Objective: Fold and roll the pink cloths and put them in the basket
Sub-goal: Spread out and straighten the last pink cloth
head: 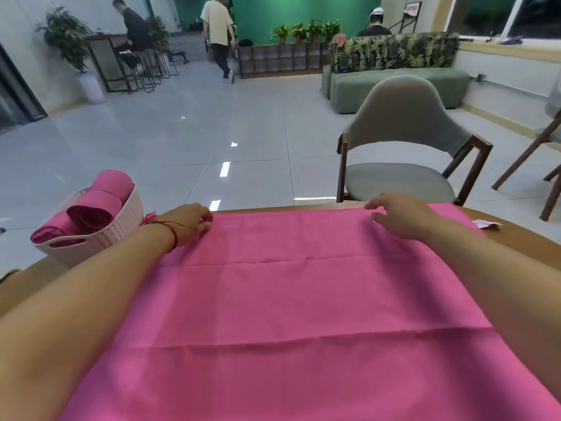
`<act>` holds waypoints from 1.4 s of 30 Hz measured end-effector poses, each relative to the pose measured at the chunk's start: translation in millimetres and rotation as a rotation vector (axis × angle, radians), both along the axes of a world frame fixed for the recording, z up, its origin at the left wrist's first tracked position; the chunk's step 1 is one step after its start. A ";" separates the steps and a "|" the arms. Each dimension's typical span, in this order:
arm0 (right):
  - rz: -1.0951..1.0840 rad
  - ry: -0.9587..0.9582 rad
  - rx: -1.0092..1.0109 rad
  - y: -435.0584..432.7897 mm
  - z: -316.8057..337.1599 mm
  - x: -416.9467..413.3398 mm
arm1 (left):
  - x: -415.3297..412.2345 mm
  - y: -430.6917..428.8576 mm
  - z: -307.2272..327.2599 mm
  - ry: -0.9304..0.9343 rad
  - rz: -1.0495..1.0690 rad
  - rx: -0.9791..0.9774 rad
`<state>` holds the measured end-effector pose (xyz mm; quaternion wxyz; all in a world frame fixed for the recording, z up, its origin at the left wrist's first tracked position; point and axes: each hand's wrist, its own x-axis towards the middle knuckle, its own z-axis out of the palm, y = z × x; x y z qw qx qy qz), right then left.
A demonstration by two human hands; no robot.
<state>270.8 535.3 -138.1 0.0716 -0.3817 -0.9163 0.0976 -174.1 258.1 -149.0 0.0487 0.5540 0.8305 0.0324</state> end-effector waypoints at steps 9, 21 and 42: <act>-0.176 0.154 0.111 14.5 -56.7 -17.1 | -40.6 7.4 2.2 -0.087 0.022 -0.006; -0.175 0.163 0.125 18.4 -60.4 -18.7 | -41.7 16.5 29.4 -0.120 0.074 -0.288; -0.199 0.173 0.164 15.9 -60.3 -19.8 | -31.3 14.6 -33.9 0.406 0.344 0.099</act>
